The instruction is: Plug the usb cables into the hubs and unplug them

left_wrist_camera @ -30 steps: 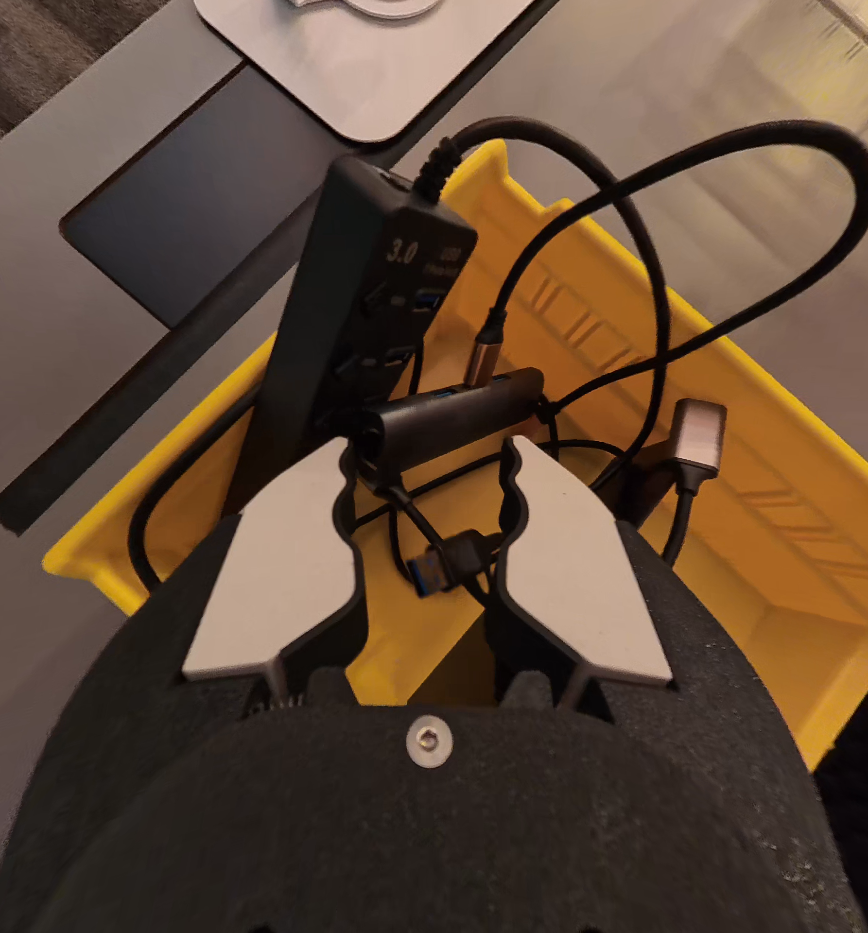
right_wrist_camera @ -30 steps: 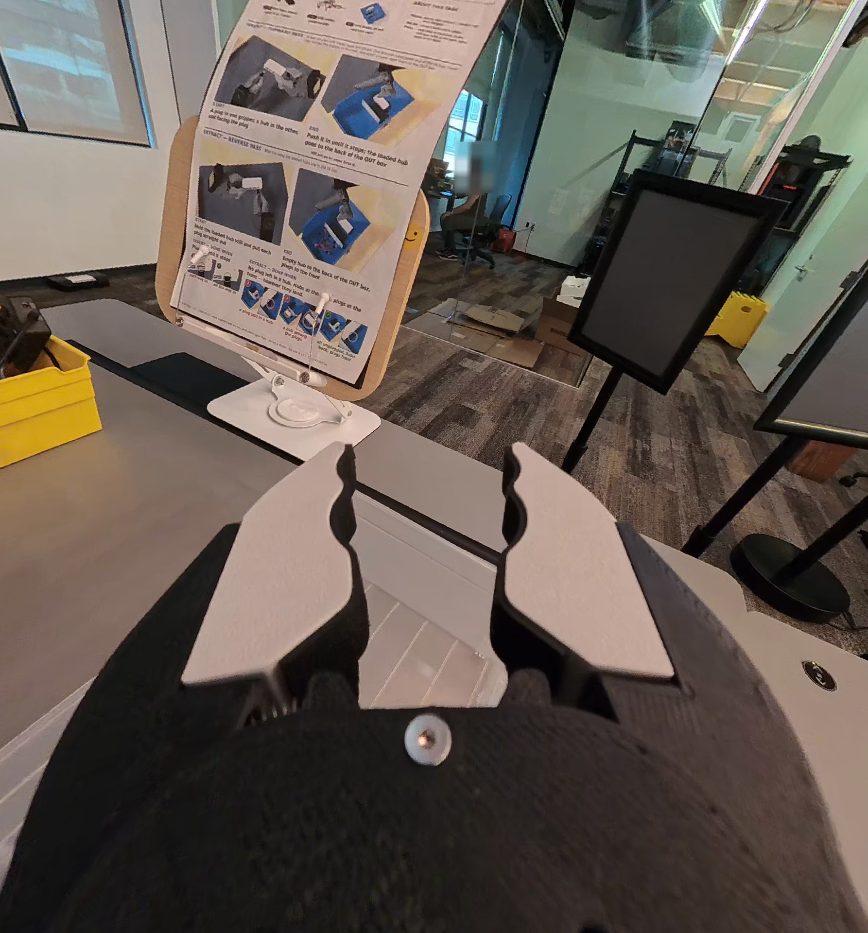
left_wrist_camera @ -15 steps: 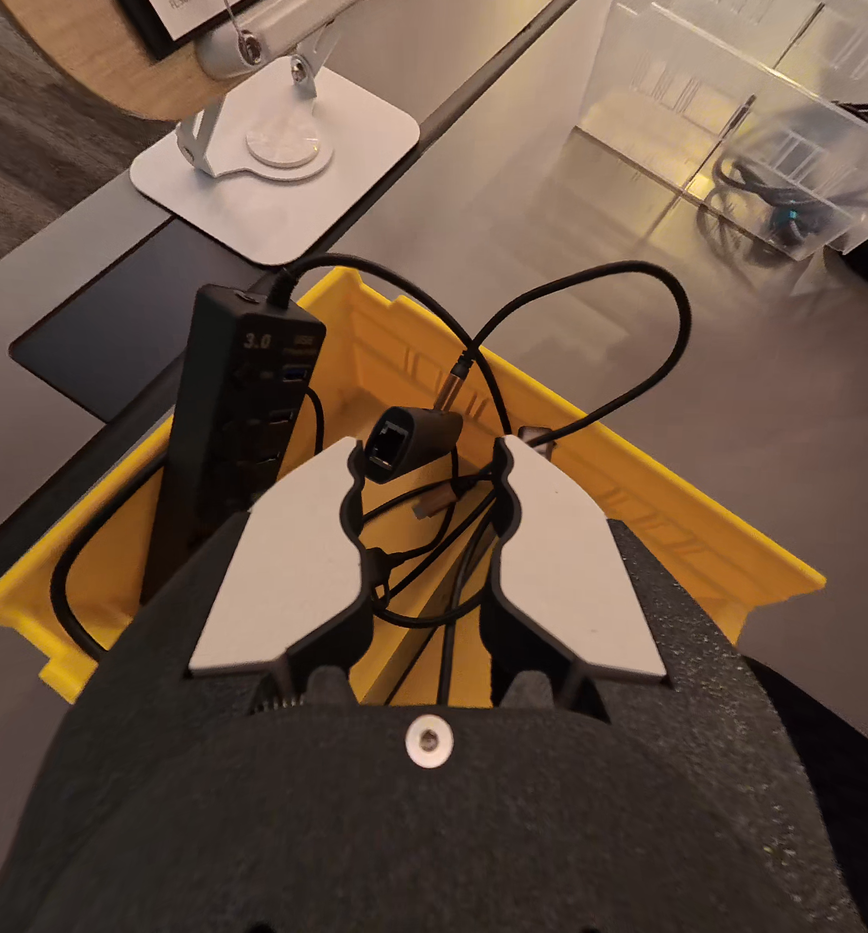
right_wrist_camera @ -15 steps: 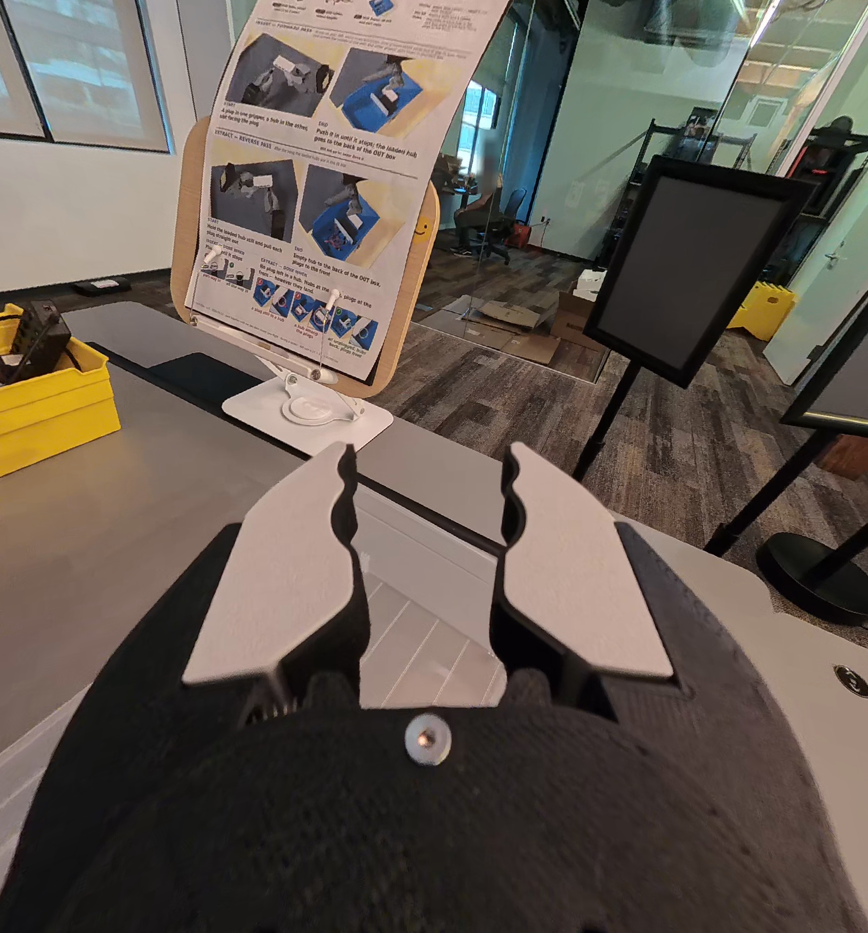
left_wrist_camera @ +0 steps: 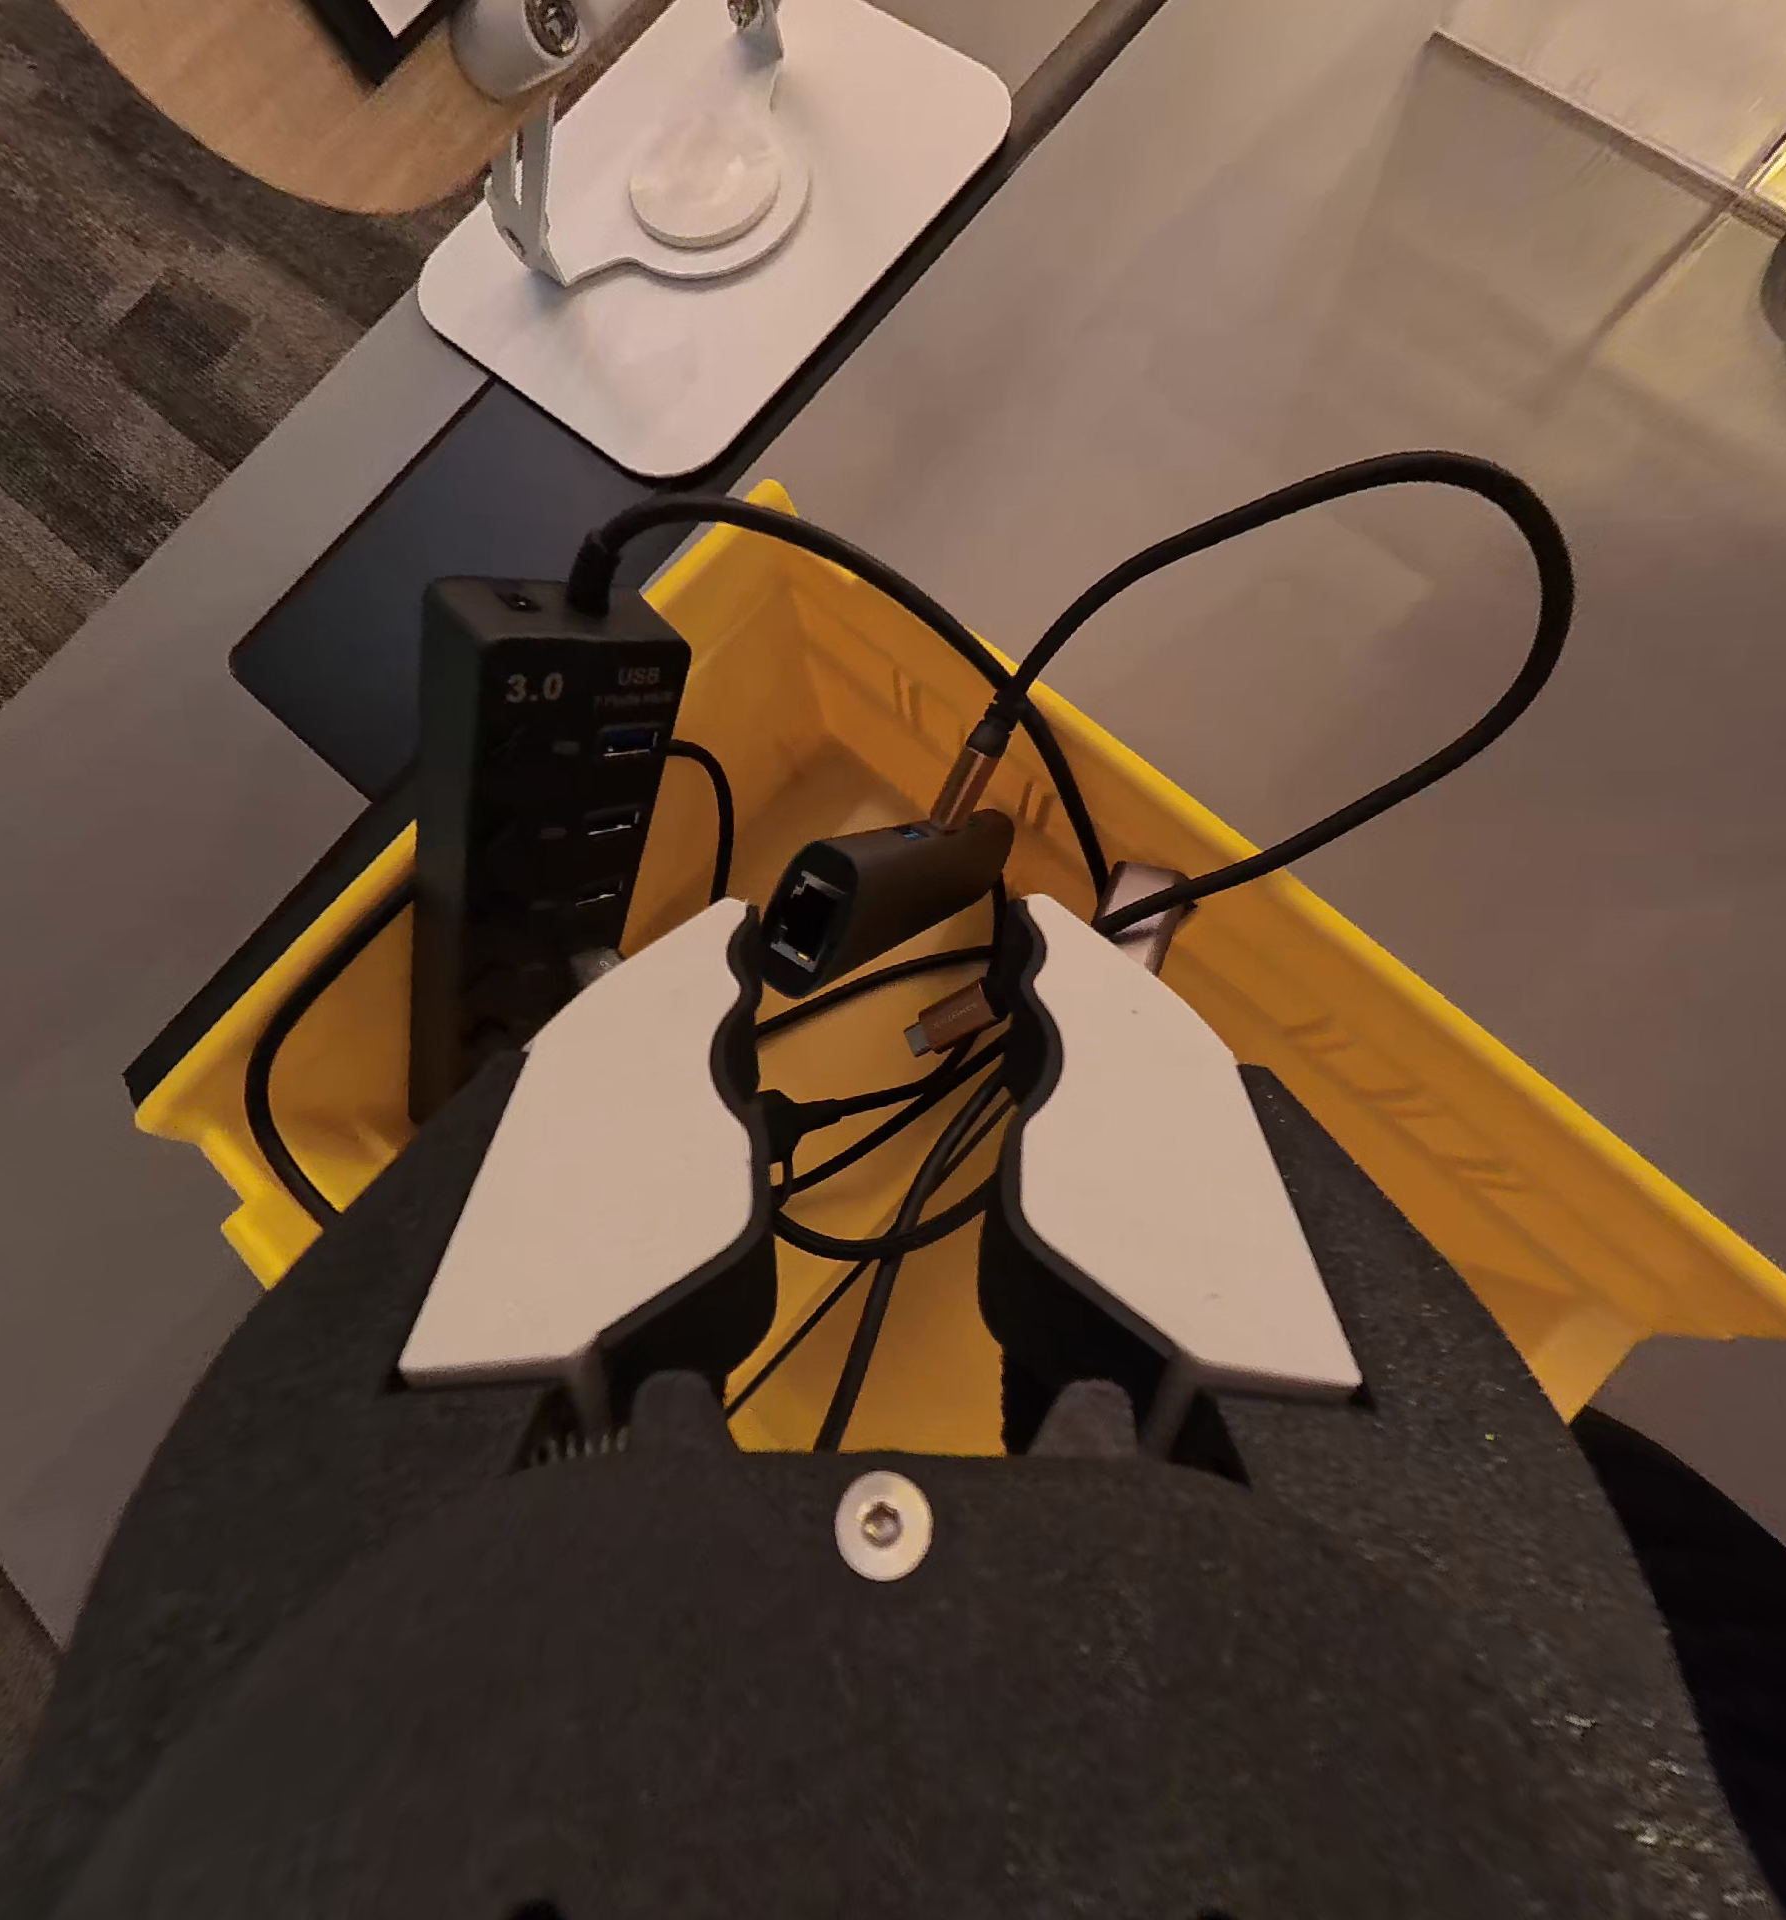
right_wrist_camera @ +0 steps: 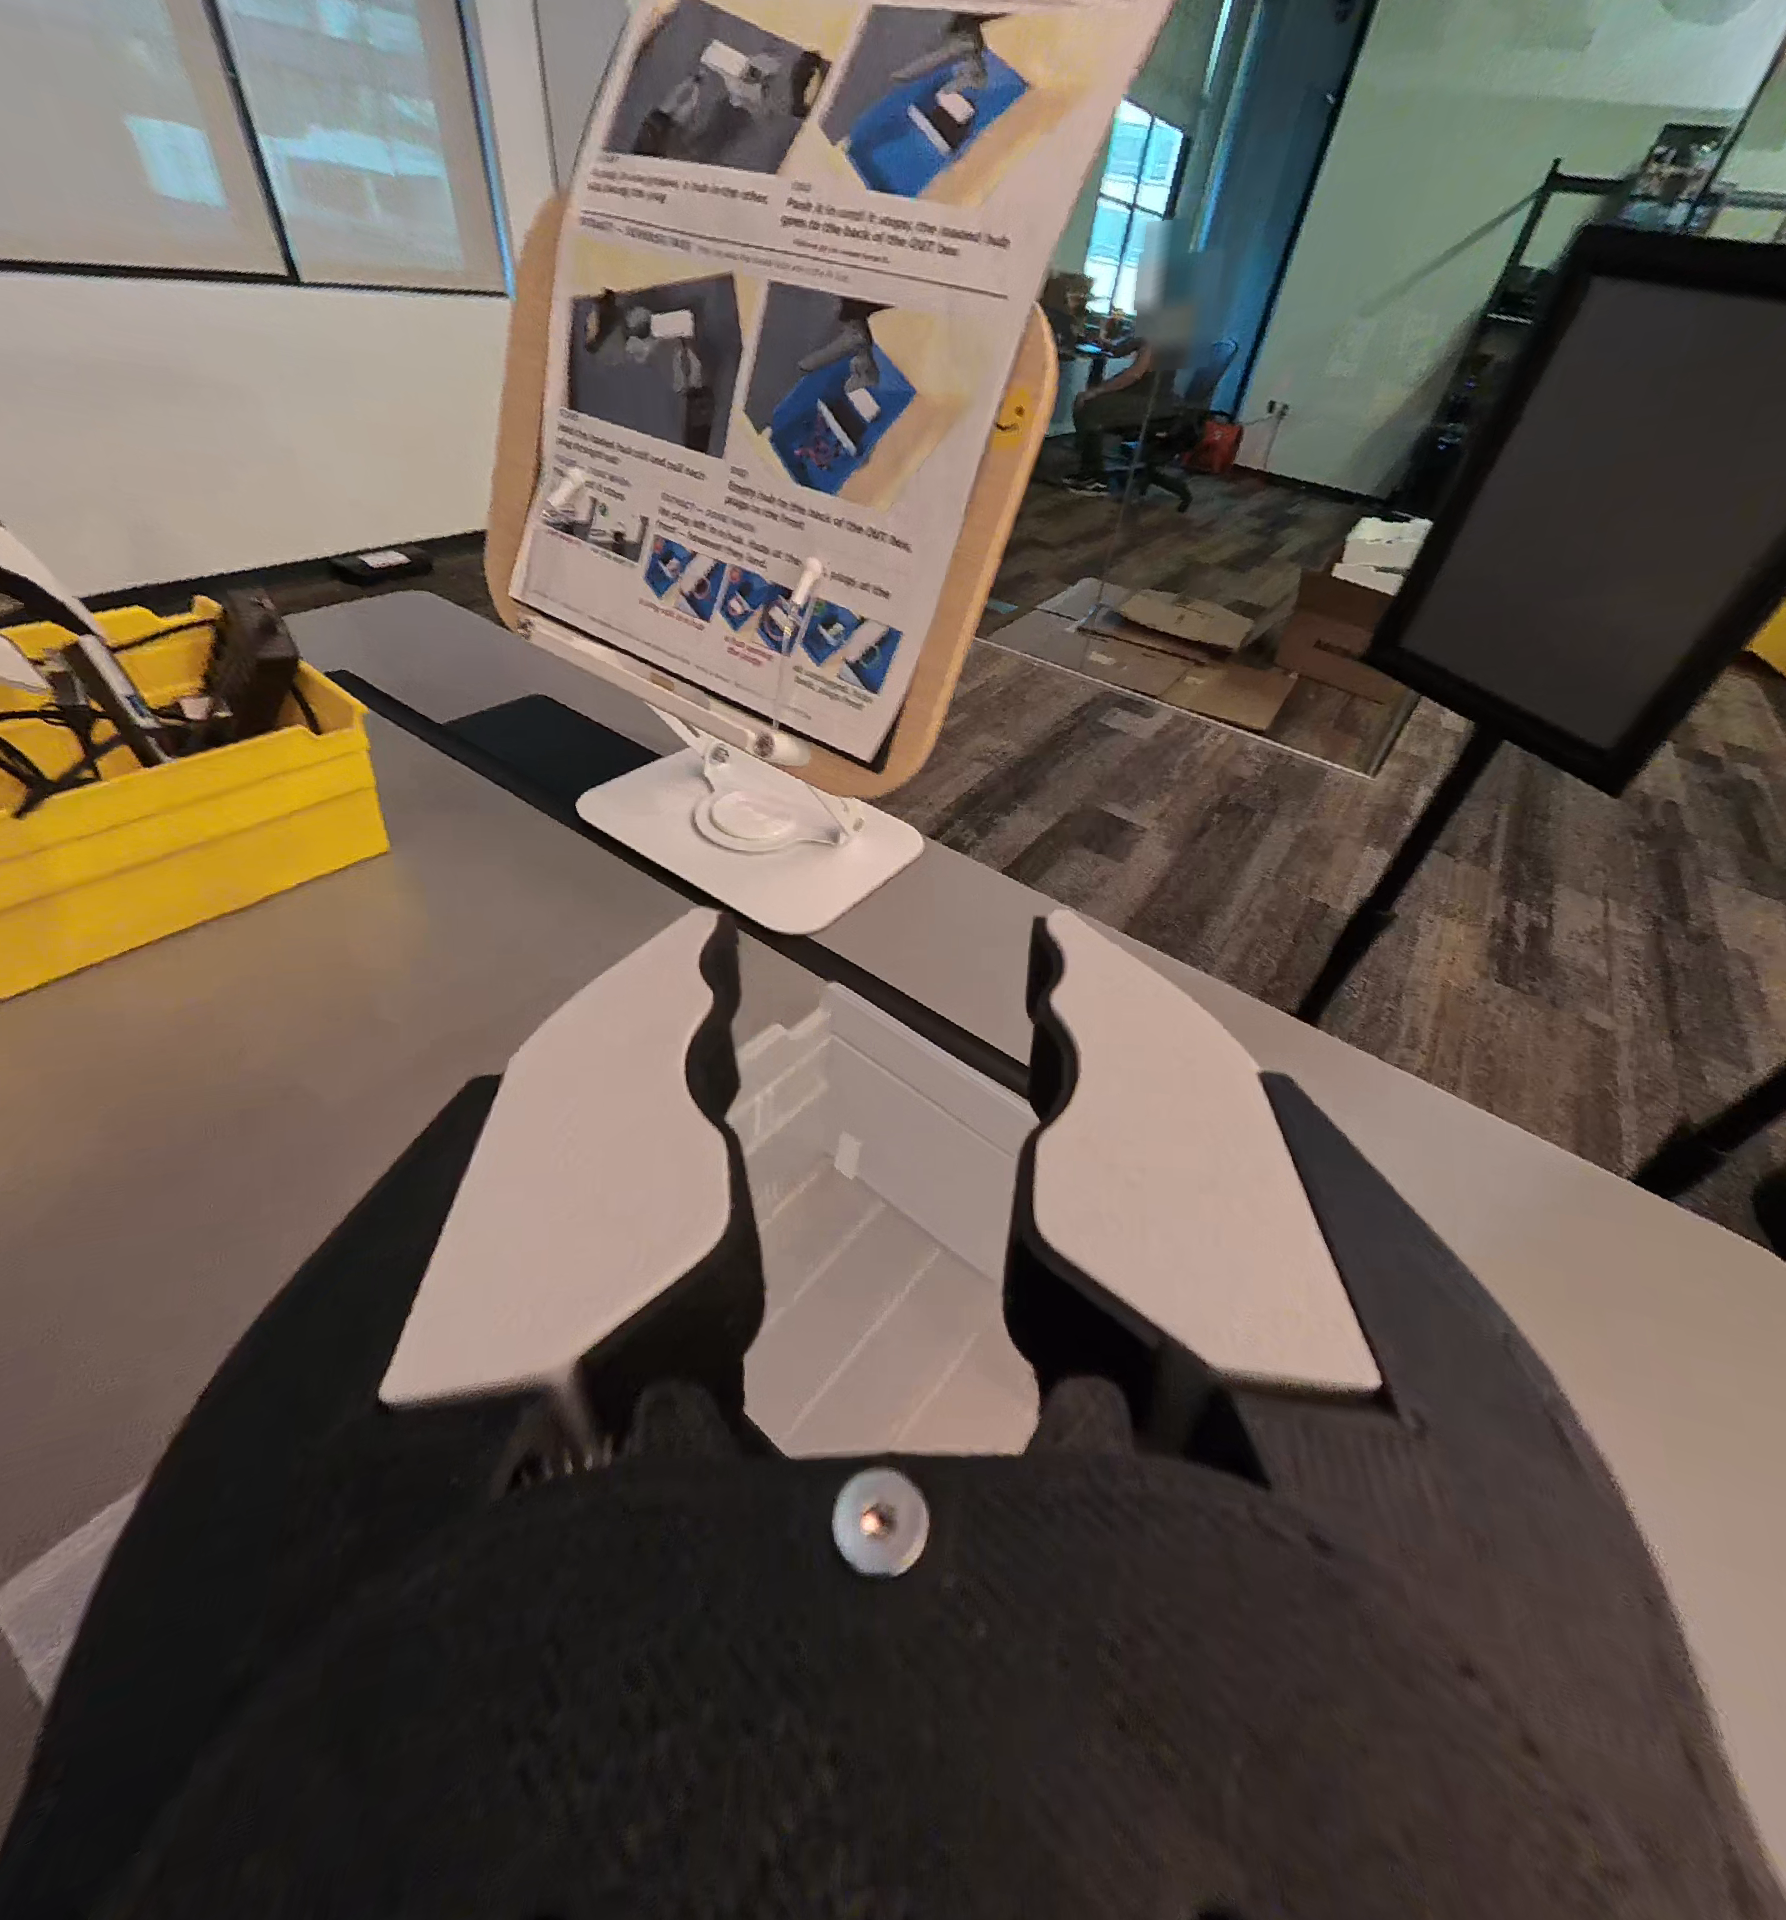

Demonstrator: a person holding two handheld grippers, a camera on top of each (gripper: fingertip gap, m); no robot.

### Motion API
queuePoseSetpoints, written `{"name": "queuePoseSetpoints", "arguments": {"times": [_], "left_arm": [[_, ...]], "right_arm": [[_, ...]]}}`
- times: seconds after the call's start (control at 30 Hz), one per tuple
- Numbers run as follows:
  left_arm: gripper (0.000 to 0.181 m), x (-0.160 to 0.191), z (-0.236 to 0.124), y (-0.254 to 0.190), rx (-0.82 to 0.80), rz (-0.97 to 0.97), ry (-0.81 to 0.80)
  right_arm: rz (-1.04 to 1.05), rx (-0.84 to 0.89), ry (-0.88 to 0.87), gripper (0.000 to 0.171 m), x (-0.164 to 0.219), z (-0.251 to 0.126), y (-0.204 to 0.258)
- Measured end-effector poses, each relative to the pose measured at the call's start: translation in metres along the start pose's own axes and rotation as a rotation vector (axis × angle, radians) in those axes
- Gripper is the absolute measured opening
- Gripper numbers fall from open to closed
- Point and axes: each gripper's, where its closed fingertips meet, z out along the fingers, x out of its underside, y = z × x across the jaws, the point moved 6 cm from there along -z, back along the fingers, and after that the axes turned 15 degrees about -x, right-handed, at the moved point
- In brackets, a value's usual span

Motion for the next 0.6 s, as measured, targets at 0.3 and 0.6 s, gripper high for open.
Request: {"name": "queuePoseSetpoints", "arguments": {"times": [0.3,0.6], "left_arm": [[0.035,-0.001,-0.011,-0.009,0.034,-0.026,-0.055],[0.037,-0.002,-0.014,-0.017,0.055,0.08,-0.057]], "right_arm": [[-0.063,-0.075,0.018,0.053,-0.013,0.011,0.025],[-0.178,-0.077,0.019,0.053,-0.033,0.011,0.053]]}}
